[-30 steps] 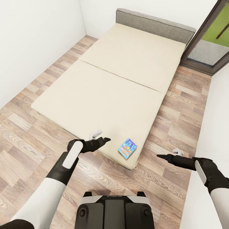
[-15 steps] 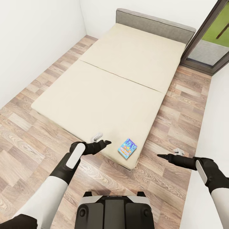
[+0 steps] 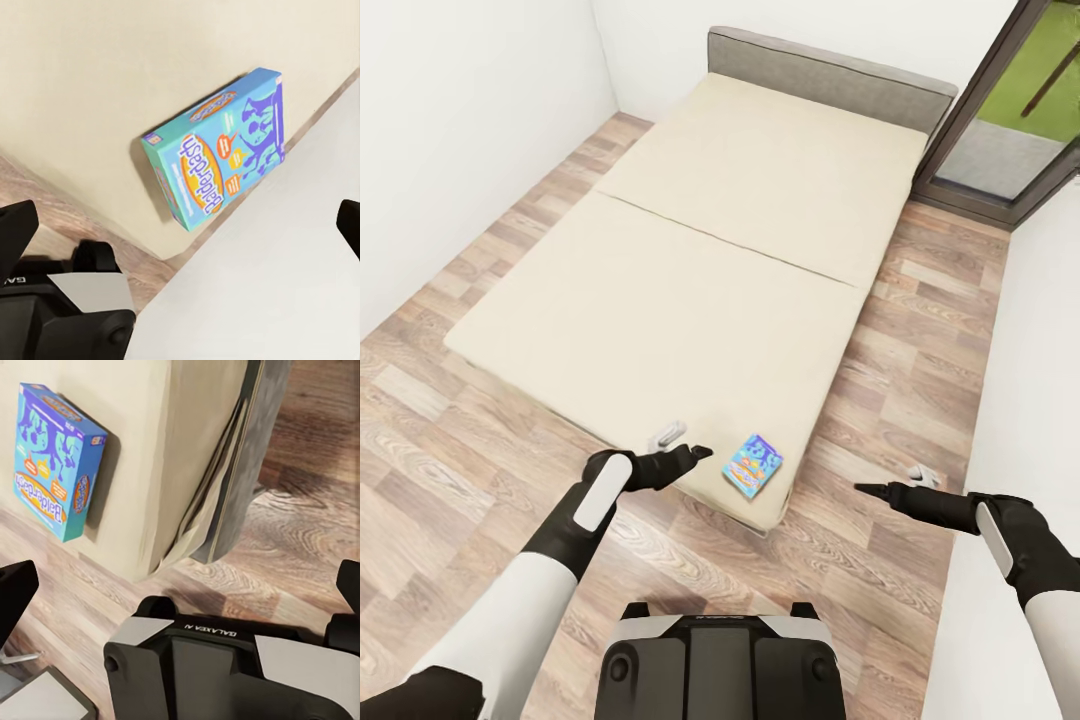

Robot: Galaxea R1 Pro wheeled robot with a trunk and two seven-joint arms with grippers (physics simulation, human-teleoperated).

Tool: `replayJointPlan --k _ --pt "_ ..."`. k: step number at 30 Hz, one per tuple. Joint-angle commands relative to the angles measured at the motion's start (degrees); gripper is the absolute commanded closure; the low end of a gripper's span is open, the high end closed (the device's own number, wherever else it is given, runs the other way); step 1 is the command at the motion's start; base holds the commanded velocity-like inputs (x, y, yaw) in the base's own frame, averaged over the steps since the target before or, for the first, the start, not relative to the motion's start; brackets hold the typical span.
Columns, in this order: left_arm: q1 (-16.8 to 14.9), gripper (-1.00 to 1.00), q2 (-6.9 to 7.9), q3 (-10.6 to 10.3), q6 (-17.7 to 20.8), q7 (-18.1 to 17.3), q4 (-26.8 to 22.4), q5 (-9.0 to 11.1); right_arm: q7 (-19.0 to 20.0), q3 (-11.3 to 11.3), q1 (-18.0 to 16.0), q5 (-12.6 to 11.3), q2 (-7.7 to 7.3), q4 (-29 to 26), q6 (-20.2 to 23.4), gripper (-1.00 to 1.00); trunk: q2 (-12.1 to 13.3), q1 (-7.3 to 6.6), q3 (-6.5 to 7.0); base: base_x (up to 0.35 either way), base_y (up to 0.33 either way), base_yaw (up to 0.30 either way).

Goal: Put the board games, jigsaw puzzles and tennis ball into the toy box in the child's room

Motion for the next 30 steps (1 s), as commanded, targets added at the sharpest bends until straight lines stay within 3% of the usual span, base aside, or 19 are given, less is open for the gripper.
replayJointPlan --k 1,18,30 --pt "0.0 -1.0 0.0 0.0 0.1 0.5 0.1 0.6 0.0 -0.1 0.0 -0.2 0.0 0.0 0.4 -1.0 -0.1 0.03 -0.06 0.0 0.0 -0.078" --pt "0.0 -1.0 -0.02 -0.3 -1.8 0.2 -0.1 0.6 0.0 0.0 0.2 -0.2 0.08 0.0 0.4 -1.0 -0.1 0.03 -0.06 0.0 0.003 -0.023" --pt "0.0 -1.0 0.09 -3.4 -2.8 0.2 -0.2 0.6 0.0 0.0 0.2 -0.2 0.09 0.0 0.4 -1.0 -0.1 0.03 -0.06 0.0 0.181 -0.012"
